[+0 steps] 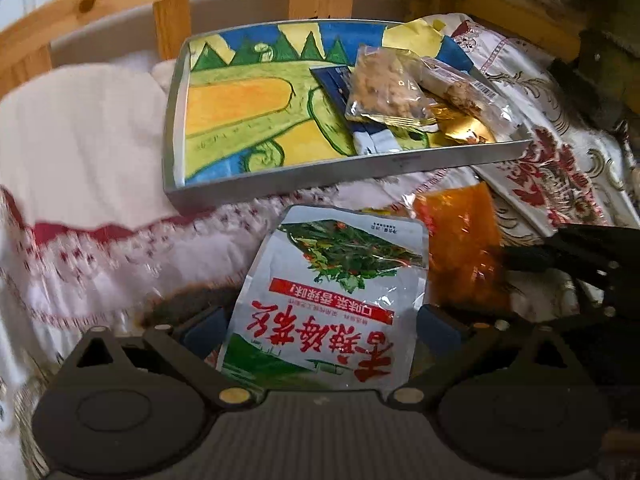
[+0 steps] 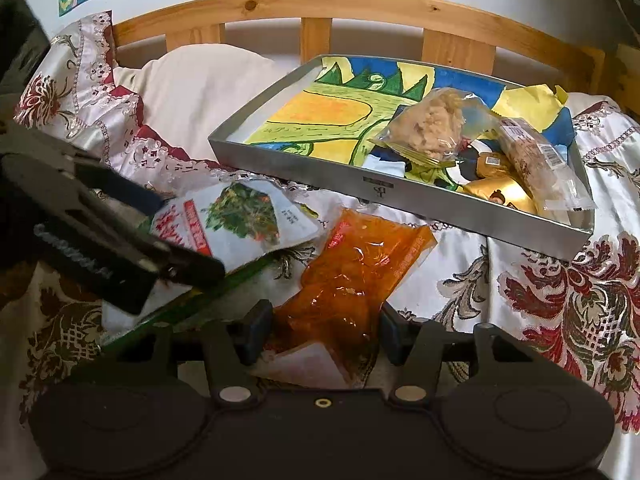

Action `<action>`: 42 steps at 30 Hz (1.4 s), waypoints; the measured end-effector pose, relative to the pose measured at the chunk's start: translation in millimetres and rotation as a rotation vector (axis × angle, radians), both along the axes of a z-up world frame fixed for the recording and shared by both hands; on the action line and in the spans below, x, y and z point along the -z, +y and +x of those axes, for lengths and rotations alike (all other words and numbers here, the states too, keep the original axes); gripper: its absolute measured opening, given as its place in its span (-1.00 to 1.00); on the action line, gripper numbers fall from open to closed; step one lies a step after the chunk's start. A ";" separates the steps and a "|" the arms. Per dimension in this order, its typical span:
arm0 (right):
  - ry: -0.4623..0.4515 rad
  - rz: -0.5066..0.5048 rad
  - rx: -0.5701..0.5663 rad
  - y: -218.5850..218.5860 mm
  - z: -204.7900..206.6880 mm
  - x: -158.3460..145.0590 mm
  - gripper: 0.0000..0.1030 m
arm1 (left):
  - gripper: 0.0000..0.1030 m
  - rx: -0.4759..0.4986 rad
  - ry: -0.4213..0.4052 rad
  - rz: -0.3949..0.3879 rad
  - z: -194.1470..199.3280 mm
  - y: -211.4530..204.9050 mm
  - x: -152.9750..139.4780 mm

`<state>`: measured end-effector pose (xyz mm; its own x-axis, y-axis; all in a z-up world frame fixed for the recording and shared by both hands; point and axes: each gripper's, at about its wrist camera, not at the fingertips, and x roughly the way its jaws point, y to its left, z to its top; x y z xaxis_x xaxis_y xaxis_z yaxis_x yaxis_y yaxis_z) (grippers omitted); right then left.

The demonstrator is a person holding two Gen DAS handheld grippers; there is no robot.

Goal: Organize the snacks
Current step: 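Grasp the white-green packet with the left tool while the right grasps the orange jelly bag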

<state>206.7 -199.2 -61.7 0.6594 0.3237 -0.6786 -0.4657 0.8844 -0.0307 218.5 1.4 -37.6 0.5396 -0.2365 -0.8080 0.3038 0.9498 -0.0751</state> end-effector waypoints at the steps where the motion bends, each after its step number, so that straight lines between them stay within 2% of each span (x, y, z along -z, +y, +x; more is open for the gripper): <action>1: 0.001 -0.003 -0.005 0.0 0.4 -0.1 0.12 | 0.99 -0.004 0.004 -0.009 -2.0 0.3 0.5; 5: -0.007 -0.046 -0.042 0.5 0.4 -2.0 0.12 | 0.99 -0.007 0.009 -0.017 -7.6 -0.8 1.4; 15: -0.090 -0.182 -0.108 -5.1 -4.9 -5.8 0.11 | 0.99 0.014 -0.029 0.045 -12.8 -10.3 5.1; 23: -0.090 -0.183 -0.092 -6.3 -3.4 -5.4 0.11 | 1.00 0.043 -0.055 0.095 -16.7 -22.2 12.8; 26: -0.087 -0.177 -0.087 -6.0 -3.0 -5.7 0.11 | 1.00 0.057 -0.074 0.152 -19.4 -27.2 17.3; 28: -0.088 -0.178 -0.087 -5.9 -3.0 -5.6 0.11 | 0.83 0.061 -0.058 0.229 -20.1 -33.2 24.8; 29: -0.088 -0.179 -0.088 -5.9 -2.8 -5.6 0.12 | 0.81 0.063 -0.067 0.254 -22.2 -35.3 27.3; 38: -0.092 -0.180 -0.086 -5.9 -3.0 -5.1 0.12 | 0.79 0.042 -0.112 0.234 -35.5 -31.5 21.2; 42: -0.094 -0.172 -0.078 -6.4 -3.4 -6.3 0.12 | 0.79 -0.003 -0.141 0.188 -43.8 -24.2 13.0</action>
<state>203.3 -205.6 -55.4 0.6998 0.2608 -0.6650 -0.5206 0.8237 -0.2247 174.6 -22.8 -50.6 0.6508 -0.0871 -0.7542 0.2960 0.9439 0.1464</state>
